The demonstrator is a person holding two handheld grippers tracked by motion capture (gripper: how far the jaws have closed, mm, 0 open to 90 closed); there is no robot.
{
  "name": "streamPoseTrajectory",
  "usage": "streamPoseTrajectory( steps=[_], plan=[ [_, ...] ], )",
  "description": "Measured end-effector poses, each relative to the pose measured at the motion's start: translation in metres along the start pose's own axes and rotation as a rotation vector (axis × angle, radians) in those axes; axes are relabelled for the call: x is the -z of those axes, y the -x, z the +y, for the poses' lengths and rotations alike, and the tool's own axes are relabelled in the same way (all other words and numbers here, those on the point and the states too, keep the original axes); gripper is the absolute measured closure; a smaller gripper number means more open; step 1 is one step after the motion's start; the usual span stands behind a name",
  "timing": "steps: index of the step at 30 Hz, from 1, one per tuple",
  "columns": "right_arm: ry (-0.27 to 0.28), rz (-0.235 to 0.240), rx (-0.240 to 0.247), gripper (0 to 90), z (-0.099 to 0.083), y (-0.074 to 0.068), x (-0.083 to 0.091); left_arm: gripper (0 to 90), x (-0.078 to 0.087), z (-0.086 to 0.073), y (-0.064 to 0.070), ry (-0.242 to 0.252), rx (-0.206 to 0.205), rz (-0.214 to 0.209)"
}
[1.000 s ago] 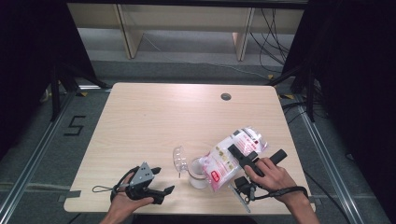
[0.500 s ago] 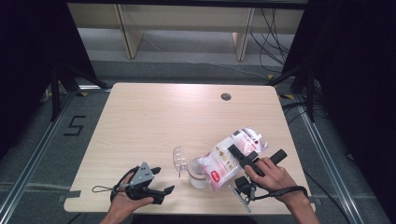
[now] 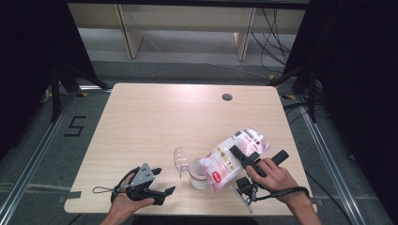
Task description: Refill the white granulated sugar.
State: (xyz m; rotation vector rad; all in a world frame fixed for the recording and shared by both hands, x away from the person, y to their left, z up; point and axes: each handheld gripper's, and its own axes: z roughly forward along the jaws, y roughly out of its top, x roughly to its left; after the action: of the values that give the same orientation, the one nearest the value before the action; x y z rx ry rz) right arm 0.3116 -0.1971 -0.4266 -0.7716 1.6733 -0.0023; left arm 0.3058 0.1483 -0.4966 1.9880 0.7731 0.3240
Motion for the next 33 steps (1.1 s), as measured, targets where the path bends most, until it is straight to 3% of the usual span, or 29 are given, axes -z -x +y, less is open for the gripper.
streamPoseTrajectory(
  steps=[33],
  plan=[
    [0.006, 0.001, 0.0, 71.6, -0.0003, 0.0001, -0.001, 17.2, 0.0, -0.0002, 0.0001, 0.0, 0.005, -0.002]
  ],
)
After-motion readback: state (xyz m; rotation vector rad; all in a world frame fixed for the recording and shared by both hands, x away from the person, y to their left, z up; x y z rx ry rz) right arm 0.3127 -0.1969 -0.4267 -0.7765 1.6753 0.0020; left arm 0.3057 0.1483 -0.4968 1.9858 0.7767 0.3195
